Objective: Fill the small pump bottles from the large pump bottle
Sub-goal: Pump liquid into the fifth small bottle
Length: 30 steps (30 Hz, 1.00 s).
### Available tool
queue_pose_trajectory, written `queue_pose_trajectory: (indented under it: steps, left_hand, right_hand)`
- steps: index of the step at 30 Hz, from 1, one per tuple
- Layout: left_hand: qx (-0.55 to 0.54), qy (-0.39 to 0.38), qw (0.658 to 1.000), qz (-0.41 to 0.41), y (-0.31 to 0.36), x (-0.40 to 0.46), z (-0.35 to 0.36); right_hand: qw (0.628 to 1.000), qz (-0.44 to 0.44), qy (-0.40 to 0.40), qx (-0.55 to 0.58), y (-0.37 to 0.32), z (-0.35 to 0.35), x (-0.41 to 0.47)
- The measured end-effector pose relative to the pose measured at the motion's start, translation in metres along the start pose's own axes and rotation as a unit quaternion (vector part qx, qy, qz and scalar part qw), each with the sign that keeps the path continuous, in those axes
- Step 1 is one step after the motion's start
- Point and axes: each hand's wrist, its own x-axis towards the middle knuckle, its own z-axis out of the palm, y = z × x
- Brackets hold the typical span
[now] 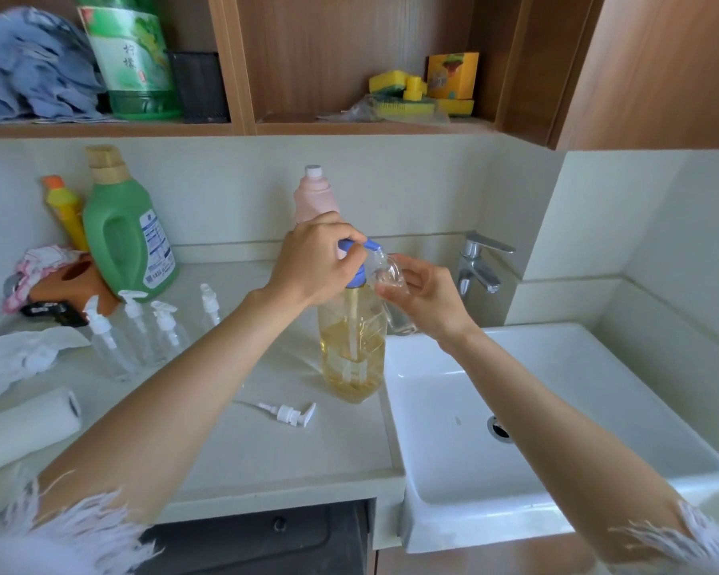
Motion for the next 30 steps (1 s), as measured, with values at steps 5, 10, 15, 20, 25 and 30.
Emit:
queue_pose_trajectory:
  steps: [5, 10, 15, 20, 25, 30]
  left_hand:
    - [-0.027, 0.016, 0.999, 0.009, -0.005, -0.005, 0.006]
    - [-0.075, 0.07, 0.995, -0.001, -0.009, -0.013, 0.018]
    - [-0.055, 0.082, 0.995, -0.006, -0.013, -0.026, 0.034]
    - [-0.055, 0.079, 0.995, -0.011, -0.011, -0.029, 0.033]
    - [-0.042, 0.068, 0.997, -0.007, -0.002, -0.019, 0.02]
    - [-0.03, 0.065, 0.997, 0.003, 0.005, -0.013, 0.013]
  right_hand:
    - [1.0, 0.013, -0.006, 0.0, 0.005, -0.003, -0.001]
    - [1.0, 0.01, 0.009, -0.008, 0.009, 0.001, -0.002]
    - [0.998, 0.006, 0.018, -0.053, 0.022, 0.003, -0.001]
    - [0.995, 0.009, 0.029, -0.09, 0.021, -0.001, -0.003]
    - [0.992, 0.0, 0.075, -0.106, 0.009, -0.003, -0.003]
    - [0.985, -0.019, 0.098, -0.139, -0.008, -0.001, -0.005]
